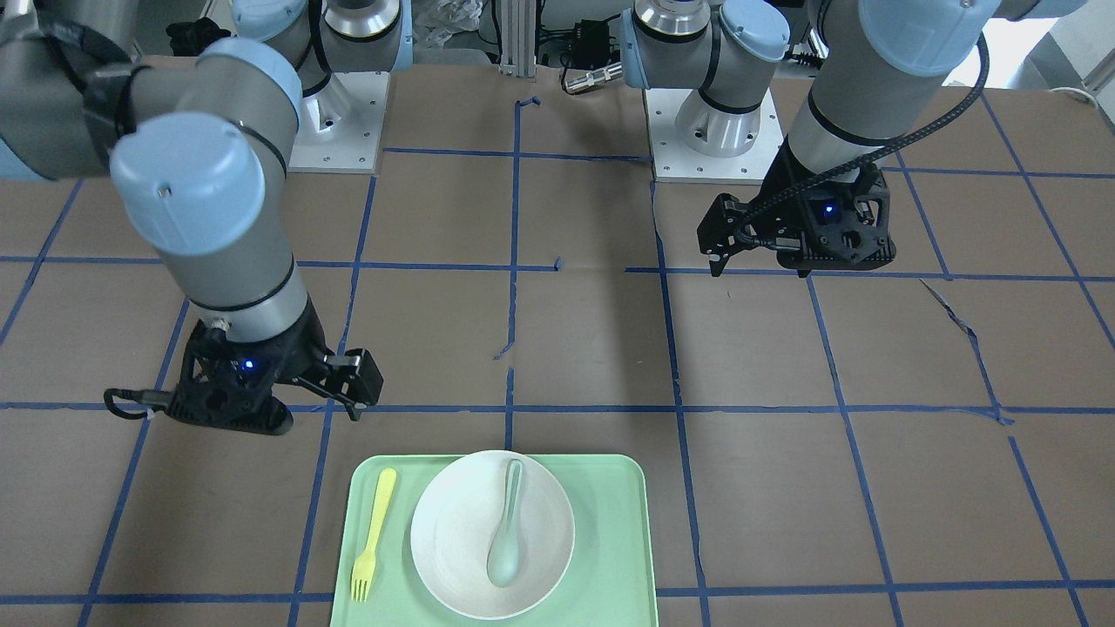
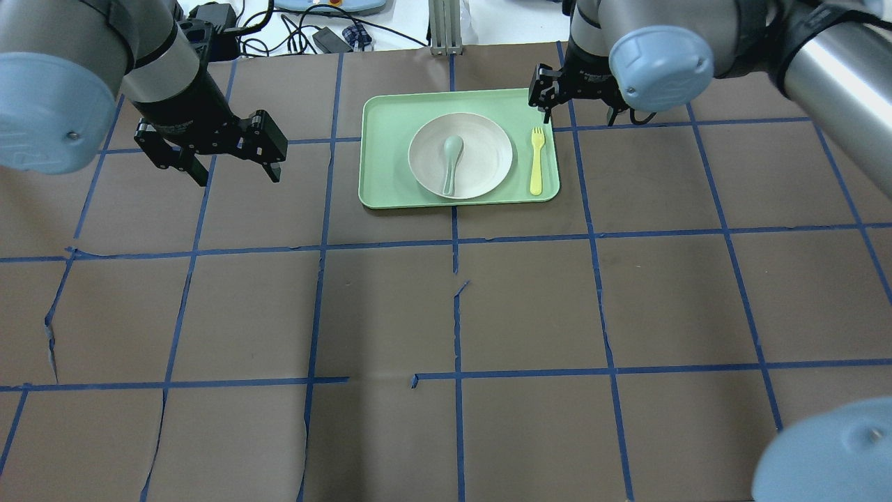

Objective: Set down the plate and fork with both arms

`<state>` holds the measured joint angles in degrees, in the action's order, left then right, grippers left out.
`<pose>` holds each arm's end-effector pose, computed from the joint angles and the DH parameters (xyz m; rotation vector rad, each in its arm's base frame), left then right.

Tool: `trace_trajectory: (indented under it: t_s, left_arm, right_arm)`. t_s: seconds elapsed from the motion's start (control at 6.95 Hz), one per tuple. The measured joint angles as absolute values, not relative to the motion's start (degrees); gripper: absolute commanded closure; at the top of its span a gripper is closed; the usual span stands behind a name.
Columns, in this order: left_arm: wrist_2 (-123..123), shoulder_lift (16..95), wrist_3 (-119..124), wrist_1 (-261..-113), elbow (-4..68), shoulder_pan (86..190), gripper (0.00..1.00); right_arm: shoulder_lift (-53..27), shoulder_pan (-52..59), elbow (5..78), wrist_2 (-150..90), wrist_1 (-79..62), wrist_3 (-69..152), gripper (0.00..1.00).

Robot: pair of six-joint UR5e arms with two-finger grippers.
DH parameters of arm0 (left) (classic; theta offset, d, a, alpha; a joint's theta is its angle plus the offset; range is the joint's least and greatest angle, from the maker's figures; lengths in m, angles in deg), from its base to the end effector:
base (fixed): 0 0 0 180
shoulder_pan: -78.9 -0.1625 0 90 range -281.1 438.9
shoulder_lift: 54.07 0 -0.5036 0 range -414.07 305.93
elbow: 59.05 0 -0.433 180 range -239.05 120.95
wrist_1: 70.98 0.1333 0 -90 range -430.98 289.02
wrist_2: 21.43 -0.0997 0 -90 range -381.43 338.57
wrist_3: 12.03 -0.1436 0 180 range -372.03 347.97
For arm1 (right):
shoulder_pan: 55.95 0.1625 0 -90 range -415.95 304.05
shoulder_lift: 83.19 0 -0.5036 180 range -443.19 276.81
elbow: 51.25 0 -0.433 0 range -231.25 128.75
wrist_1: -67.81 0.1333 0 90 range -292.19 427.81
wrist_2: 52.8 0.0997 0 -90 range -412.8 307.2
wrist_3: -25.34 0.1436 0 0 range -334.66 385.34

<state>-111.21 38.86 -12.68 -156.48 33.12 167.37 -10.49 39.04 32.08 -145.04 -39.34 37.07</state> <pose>-0.1190 -0.5586 0.4823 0.0241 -3.1374 -0.0163 0.1873 -0.6770 0.4322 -0.1865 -3.1085 0.1843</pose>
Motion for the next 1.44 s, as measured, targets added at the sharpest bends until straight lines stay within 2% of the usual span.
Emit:
trace_trajectory:
  t_s: [0.29,0.72,1.44]
  left_arm:
    - [-110.2,39.1,-12.9,-156.7,32.5,168.1,0.0]
    - [-109.9,38.5,-13.0,-157.5,32.3,168.1,0.0]
    - [-110.3,38.9,-14.9,-160.4,31.7,167.3,0.0]
  right_arm:
    - [-3.8,38.7,32.2,-145.0,-32.0,35.3,0.0]
    - [1.9,38.3,33.4,-145.0,-24.4,27.1,0.0]
    - [2.7,38.2,33.8,-145.1,-24.4,26.5,0.0]
